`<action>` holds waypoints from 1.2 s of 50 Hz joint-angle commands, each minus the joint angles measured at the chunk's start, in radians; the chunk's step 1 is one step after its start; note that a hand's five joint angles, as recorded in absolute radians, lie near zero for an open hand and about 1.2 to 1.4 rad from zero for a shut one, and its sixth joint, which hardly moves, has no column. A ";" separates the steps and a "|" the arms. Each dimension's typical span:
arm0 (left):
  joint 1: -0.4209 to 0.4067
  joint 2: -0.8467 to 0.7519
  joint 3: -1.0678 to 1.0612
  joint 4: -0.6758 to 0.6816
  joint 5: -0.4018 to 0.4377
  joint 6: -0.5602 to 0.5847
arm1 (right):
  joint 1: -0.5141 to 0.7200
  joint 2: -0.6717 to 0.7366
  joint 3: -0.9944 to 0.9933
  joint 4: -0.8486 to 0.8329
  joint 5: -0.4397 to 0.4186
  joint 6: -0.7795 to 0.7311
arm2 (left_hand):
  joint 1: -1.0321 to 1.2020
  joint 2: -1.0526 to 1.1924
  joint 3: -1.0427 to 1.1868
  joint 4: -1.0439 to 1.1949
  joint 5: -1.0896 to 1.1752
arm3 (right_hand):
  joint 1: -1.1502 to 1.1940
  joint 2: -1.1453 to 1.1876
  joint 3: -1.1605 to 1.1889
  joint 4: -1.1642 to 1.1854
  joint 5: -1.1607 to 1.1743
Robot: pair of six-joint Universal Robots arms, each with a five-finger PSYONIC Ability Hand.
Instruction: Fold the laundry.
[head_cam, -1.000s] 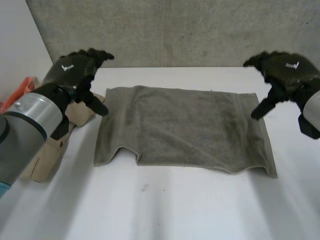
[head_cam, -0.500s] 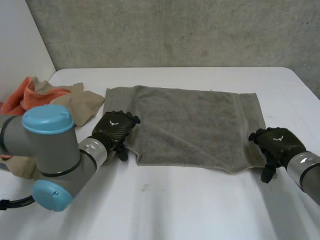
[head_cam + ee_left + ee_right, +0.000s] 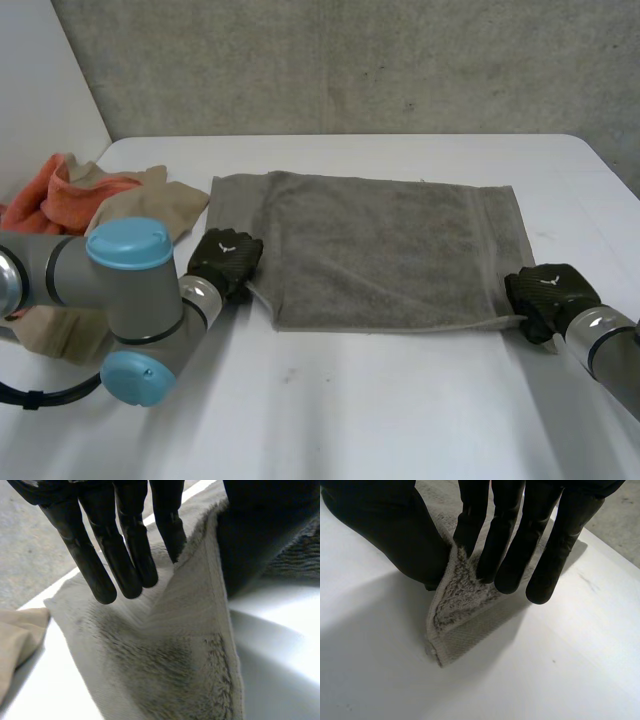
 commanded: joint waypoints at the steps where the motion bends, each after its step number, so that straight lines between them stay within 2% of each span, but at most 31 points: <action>1: 0.007 0.097 -0.049 0.033 -0.063 0.002 | -0.011 -0.064 -0.006 0.087 0.003 -0.054 | 0.360 0.390 0.393 0.389 0.395 | 0.412 0.222 0.216 0.210 0.234; 7: 0.011 0.282 -0.188 -0.014 -0.060 0.049 | -0.012 -0.153 -0.083 0.336 -0.001 -0.154 | 0.360 0.390 0.393 0.389 0.395 | 0.412 0.222 0.216 0.210 0.234; 12: 0.012 0.449 -0.309 -0.152 -0.062 0.195 | -0.012 -0.228 -0.163 0.568 0.005 -0.267 | 0.360 0.390 0.393 0.389 0.395 | 0.412 0.222 0.216 0.210 0.234; 18: 0.004 0.528 -0.385 -0.302 -0.060 0.284 | -0.024 -0.296 -0.174 0.803 0.011 -0.423 | 0.360 0.390 0.393 0.389 0.395 | 0.412 0.222 0.216 0.210 0.234; 21: -0.003 0.529 -0.414 -0.377 -0.060 0.293 | -0.028 -0.297 -0.152 0.843 0.011 -0.464 | 0.360 0.390 0.393 0.389 0.395 | 0.412 0.222 0.216 0.210 0.234; 25: -0.017 0.519 -0.413 -0.433 -0.062 0.295 | -0.026 -0.277 -0.123 0.842 0.025 -0.504 | 0.360 0.390 0.393 0.389 0.395 | 0.412 0.222 0.216 0.210 0.234; 29: -0.017 0.432 -0.338 -0.384 -0.062 0.304 | -0.023 -0.192 -0.152 0.765 0.059 -0.496 | 0.360 0.390 0.393 0.389 0.395 | 0.412 0.222 0.216 0.210 0.234; 34: -0.008 0.283 -0.163 -0.309 -0.060 0.342 | -0.006 -0.026 -0.293 0.623 0.134 -0.470 | 0.360 0.390 0.393 0.389 0.395 | 0.412 0.222 0.216 0.210 0.234; 43: -0.009 -0.006 0.164 -0.236 -0.068 0.384 | 0.083 0.187 -0.528 0.602 0.197 -0.398 | 0.360 0.390 0.393 0.389 0.395 | 0.412 0.222 0.216 0.210 0.234; 46: -0.020 -0.020 0.174 -0.241 -0.071 0.396 | 0.084 0.200 -0.525 0.604 0.197 -0.392 | 0.360 0.390 0.393 0.389 0.395 | 0.412 0.222 0.216 0.210 0.234; 51: -0.034 0.017 0.054 -0.253 -0.076 0.405 | 0.084 0.161 -0.442 0.599 0.187 -0.385 | 0.360 0.390 0.393 0.389 0.395 | 0.412 0.222 0.216 0.210 0.234; 54: -0.035 0.080 -0.007 -0.253 -0.077 0.405 | 0.084 0.103 -0.387 0.590 0.180 -0.384 | 0.139 0.168 0.171 0.167 0.173 | 0.412 0.222 0.216 0.210 0.234; 55: -0.034 0.113 -0.041 -0.250 -0.077 0.398 | 0.084 0.092 -0.376 0.586 0.180 -0.384 | -0.133 -0.103 -0.100 -0.105 -0.098 | 0.412 0.222 0.216 0.210 0.234; 56: -0.032 0.129 -0.056 -0.246 -0.077 0.396 | 0.084 0.079 -0.366 0.581 0.178 -0.384 | -0.240 -0.210 -0.208 -0.212 -0.206 | 0.412 0.222 0.216 0.210 0.234; 60: -0.020 0.184 -0.112 -0.226 -0.089 0.390 | 0.084 0.042 -0.321 0.544 0.174 -0.382 | -0.396 -0.367 -0.364 -0.368 -0.362 | 0.412 0.222 0.216 0.210 0.234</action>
